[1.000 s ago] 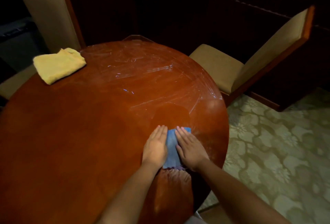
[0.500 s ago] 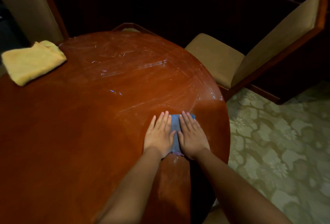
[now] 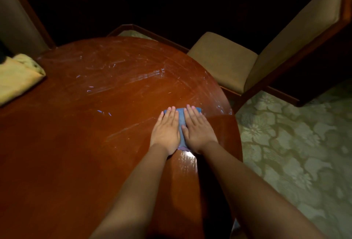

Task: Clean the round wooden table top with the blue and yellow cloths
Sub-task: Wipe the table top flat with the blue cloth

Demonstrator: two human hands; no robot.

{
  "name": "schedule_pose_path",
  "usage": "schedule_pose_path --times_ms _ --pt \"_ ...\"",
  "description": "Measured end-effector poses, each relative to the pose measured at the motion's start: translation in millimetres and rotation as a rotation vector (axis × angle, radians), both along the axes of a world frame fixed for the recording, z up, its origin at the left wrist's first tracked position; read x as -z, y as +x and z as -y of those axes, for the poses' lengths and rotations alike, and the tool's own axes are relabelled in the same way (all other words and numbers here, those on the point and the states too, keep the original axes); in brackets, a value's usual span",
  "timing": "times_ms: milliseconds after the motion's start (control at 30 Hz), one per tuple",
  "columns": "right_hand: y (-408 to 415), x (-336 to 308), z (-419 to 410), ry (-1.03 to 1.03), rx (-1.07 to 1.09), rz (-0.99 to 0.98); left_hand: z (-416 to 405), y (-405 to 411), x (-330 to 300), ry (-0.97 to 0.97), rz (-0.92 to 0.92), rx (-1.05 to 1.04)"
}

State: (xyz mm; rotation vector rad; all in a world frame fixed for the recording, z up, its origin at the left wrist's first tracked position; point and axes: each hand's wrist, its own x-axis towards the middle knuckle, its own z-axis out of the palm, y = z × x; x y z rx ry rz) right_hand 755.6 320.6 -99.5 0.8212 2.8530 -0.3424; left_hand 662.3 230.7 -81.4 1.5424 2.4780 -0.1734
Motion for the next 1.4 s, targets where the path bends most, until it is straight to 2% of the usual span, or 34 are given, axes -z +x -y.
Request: schedule_pose_path --times_ms 100,300,567,833,1167,1400 --pt "18 -5 17 -0.027 0.053 -0.006 12 19 -3 0.027 0.081 -0.047" --pt "74 -6 53 -0.075 0.09 0.008 56 65 -5 0.042 0.003 0.02" --pt "111 -8 65 -0.069 0.196 -0.01 53 91 -7 0.002 0.005 0.134" --pt "94 -3 4 0.001 0.24 0.003 -16 74 -3 0.004 -0.054 0.17" --pt "38 5 -103 0.059 0.168 -0.032 -114 20 10 0.016 -0.09 0.138" --pt "30 4 -118 0.012 0.14 -0.032 -128 14 7 -0.009 -0.094 0.114"
